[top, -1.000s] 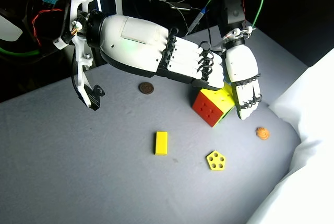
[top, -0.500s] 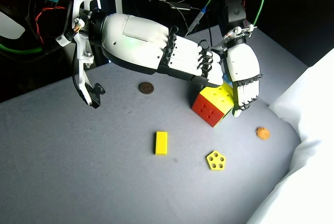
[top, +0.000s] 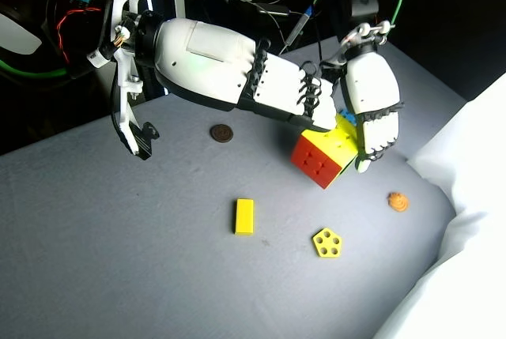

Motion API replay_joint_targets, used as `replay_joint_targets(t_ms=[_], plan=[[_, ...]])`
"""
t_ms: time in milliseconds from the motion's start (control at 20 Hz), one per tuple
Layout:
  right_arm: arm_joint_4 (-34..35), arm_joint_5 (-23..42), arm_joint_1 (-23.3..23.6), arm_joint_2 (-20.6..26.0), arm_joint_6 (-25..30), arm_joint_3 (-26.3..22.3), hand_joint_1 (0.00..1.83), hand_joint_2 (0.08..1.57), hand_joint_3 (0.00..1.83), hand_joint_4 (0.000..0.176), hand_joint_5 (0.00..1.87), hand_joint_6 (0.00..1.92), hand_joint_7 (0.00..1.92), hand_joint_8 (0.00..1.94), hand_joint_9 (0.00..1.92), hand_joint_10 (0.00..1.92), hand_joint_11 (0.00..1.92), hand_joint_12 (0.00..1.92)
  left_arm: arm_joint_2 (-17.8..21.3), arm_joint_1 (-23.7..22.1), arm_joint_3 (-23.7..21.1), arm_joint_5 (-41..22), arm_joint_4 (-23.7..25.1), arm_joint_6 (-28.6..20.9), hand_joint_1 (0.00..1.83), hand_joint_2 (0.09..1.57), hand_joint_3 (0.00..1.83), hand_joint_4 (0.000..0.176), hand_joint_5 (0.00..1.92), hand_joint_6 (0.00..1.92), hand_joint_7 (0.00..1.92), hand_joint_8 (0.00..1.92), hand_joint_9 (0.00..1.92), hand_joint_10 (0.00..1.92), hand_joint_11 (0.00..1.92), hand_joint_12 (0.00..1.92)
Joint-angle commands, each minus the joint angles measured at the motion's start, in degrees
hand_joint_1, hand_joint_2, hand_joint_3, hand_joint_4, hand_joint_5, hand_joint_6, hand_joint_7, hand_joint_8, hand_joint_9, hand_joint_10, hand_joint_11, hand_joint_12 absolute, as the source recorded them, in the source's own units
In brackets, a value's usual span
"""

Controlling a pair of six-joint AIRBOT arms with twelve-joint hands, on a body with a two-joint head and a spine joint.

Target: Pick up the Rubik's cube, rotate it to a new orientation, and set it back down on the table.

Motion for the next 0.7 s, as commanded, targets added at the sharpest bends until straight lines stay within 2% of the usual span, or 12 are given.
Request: replay_joint_targets(t_ms=[0,150,200,350,400,500,550,600,650], plan=[[0.0,4.3,0.7,0.2,0.0,-0.1,0.16,1.23,0.0,0.0,0.02,0.01,0.05,0.0,0.01,0.01,0.0,0.0,0.8,-1.7,-0.4,-1.1,2.8,0.4,1.08,1.4,0.0,0.0,0.51,1.52,0.52,1.92,0.25,1.91,0.25,1.92],[0.0,4.3,0.8,0.2,0.1,-0.3,0.18,1.23,0.0,0.0,0.02,0.01,0.05,0.0,0.01,0.0,0.0,0.0,1.5,-3.7,-1.3,-1.0,1.4,1.1,1.07,1.4,0.0,0.0,0.48,1.57,0.52,1.92,0.27,1.92,0.28,1.92],[0.0,4.3,0.8,0.2,0.0,-0.3,0.14,1.23,0.0,0.0,0.01,0.0,0.05,0.0,0.01,0.0,0.01,0.0,1.6,-4.3,-1.5,-0.9,1.3,1.1,1.06,1.41,0.0,0.0,0.46,1.6,0.53,1.91,0.27,1.92,0.26,1.92],[0.4,4.3,1.5,0.2,0.2,-0.3,0.13,1.23,0.0,0.0,0.03,0.01,0.07,0.01,0.05,0.02,0.02,0.01,1.6,-5.7,-2.7,-0.9,0.3,1.1,1.07,1.41,0.0,0.0,0.48,1.57,0.52,1.92,0.25,1.92,0.24,1.92],[1.2,4.3,1.9,0.2,0.2,-0.3,0.12,1.22,0.0,0.0,0.09,0.0,0.22,0.0,0.19,0.05,0.0,0.33,1.6,-5.9,-2.9,-1.0,0.0,1.1,1.06,1.41,0.0,0.0,0.48,1.58,0.52,1.92,0.25,1.92,0.24,1.92],[1.8,4.3,2.7,0.2,0.3,-0.3,0.09,1.22,0.0,0.0,0.13,0.0,0.34,0.01,0.33,0.14,0.0,0.96,1.6,-6.4,-3.2,-1.0,-0.2,1.1,1.08,1.4,0.0,0.0,0.49,1.55,0.53,1.92,0.28,1.92,0.26,1.92],[1.8,4.3,3.1,0.2,0.6,-0.3,0.19,1.2,0.0,0.0,0.19,0.0,0.57,0.06,0.33,0.78,0.0,1.41,1.6,-6.6,-3.4,-1.0,-0.2,1.1,1.06,1.41,0.0,0.0,0.48,1.57,0.51,1.92,0.26,1.92,0.26,1.92],[1.8,4.3,3.4,0.2,1.1,-0.3,0.22,1.2,0.0,0.0,0.19,0.0,0.64,0.1,0.31,1.04,0.0,1.56,1.6,-6.7,-3.5,-1.0,-0.4,1.1,1.05,1.41,0.0,0.0,0.49,1.58,0.5,1.92,0.25,1.92,0.27,1.92],[1.8,4.3,3.5,0.2,1.2,-0.3,0.26,1.19,0.0,0.0,0.18,0.0,0.63,0.35,0.32,1.28,0.0,1.76,1.6,-6.8,-3.5,-1.0,-0.4,1.1,1.05,1.41,0.0,0.0,0.5,1.59,0.49,1.92,0.26,1.92,0.27,1.92]])
